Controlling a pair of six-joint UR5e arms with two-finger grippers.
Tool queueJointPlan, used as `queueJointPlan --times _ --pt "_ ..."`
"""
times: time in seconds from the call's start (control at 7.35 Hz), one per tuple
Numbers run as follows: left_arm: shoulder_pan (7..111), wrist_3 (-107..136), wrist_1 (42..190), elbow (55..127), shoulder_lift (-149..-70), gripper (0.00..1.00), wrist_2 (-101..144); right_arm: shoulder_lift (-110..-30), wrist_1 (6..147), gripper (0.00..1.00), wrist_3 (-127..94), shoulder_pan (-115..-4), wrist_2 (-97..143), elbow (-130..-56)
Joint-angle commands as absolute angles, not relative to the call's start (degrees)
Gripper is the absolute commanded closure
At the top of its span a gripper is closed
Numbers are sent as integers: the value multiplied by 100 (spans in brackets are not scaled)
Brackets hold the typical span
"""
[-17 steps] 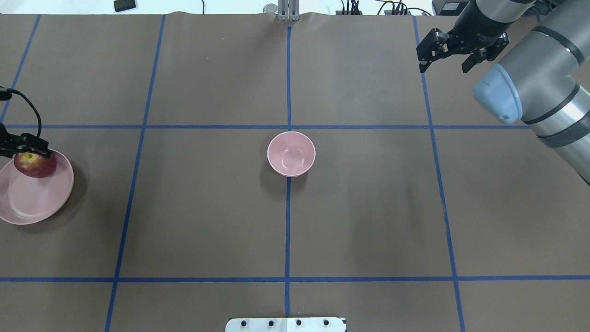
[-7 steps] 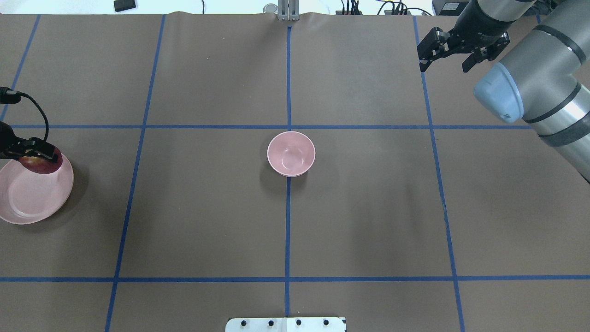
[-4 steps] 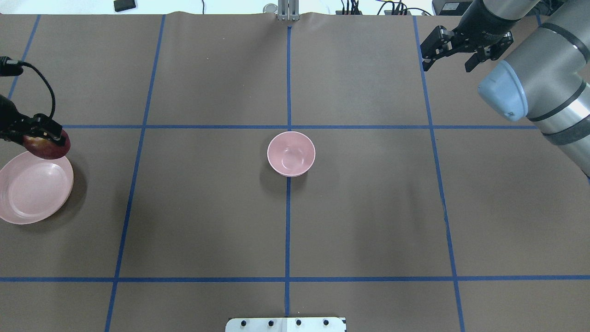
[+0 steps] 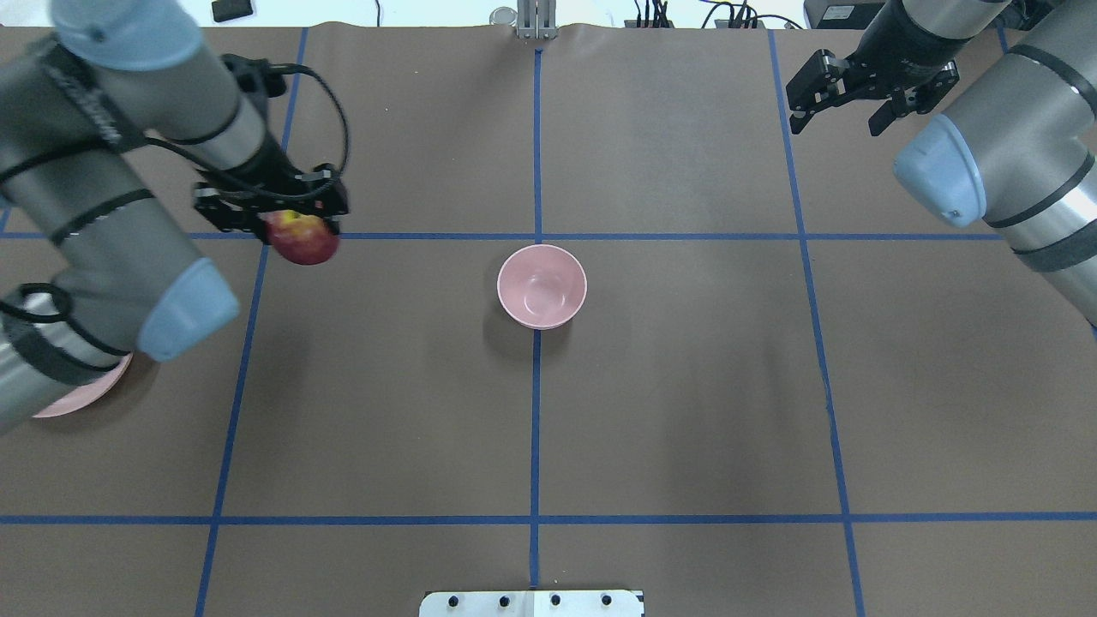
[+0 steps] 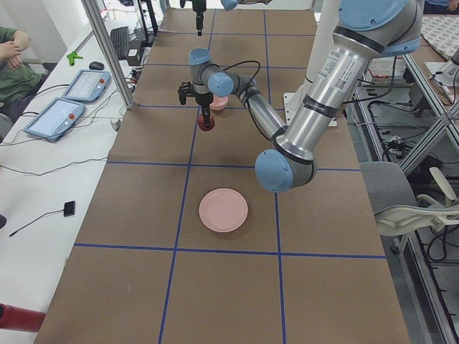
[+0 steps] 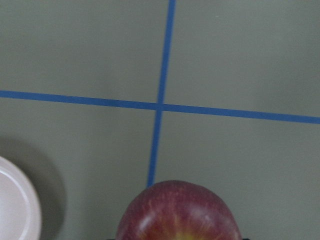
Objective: Move apple from plate to bowl
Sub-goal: 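Lift the apple with the left gripper and carry it over the pink bowl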
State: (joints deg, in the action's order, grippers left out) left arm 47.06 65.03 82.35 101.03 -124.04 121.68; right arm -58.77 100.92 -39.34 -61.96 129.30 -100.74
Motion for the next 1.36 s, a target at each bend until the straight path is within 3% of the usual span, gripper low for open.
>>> queueJointPlan --times 0.0,0.54,1.22 --pt "4193 7819 9180 8917 -13496 100 11988 -6028 10090 0 -3632 -6257 12920 -10081" --pt "3745 8427 9877 7745 -14351 100 11628 -6275 10090 0 -3243 -6434 12937 -10081" --pt "3393 8604 9896 7708 -14388 100 11418 -6267 10090 0 -3252 -6434 12937 -10028"
